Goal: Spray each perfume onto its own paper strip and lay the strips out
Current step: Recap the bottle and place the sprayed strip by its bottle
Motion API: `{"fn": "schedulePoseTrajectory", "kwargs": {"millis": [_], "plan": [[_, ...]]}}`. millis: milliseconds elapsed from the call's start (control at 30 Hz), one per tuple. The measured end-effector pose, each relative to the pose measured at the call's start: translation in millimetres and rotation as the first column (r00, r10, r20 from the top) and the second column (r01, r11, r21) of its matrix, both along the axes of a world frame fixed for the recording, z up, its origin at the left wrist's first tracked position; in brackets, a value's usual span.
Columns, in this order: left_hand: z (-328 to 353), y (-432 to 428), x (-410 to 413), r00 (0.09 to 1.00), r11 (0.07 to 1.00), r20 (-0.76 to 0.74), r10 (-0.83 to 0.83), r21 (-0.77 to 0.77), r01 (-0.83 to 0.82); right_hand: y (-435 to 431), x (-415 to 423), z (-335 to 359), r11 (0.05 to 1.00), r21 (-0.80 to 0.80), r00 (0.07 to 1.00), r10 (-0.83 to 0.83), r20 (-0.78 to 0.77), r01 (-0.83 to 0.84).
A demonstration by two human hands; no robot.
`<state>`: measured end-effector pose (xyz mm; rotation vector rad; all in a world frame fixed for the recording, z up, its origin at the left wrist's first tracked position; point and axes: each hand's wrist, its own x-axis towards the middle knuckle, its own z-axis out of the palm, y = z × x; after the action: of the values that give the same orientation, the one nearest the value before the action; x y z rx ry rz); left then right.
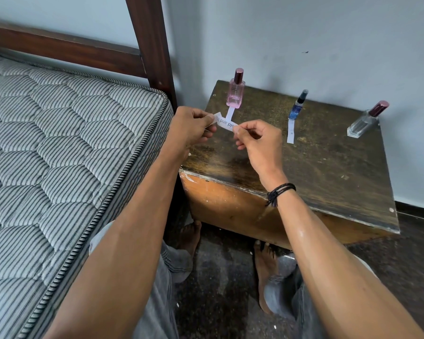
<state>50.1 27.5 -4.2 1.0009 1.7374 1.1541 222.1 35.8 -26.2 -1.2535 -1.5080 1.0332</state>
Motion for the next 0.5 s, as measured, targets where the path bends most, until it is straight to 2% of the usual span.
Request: {"fn": "schedulePoseTrajectory", "kwargs": {"millis": [167, 500], "plan": [[-2.6, 1.7, -2.3, 0.998, 0.999, -0.060, 0.032, 0.019, -0.031, 4.4, 5.8, 2.0, 0.993, -0.094, 0.992, -0.081, -0.093, 0.072], [-7.3, 4.3, -2.8, 0.994, 1.000, -0.106, 0.019, 0.010, -0.018, 5.0, 9.3, 5.6, 0.973, -0.164, 0.986, -0.164, 0.000, 0.162]]}}
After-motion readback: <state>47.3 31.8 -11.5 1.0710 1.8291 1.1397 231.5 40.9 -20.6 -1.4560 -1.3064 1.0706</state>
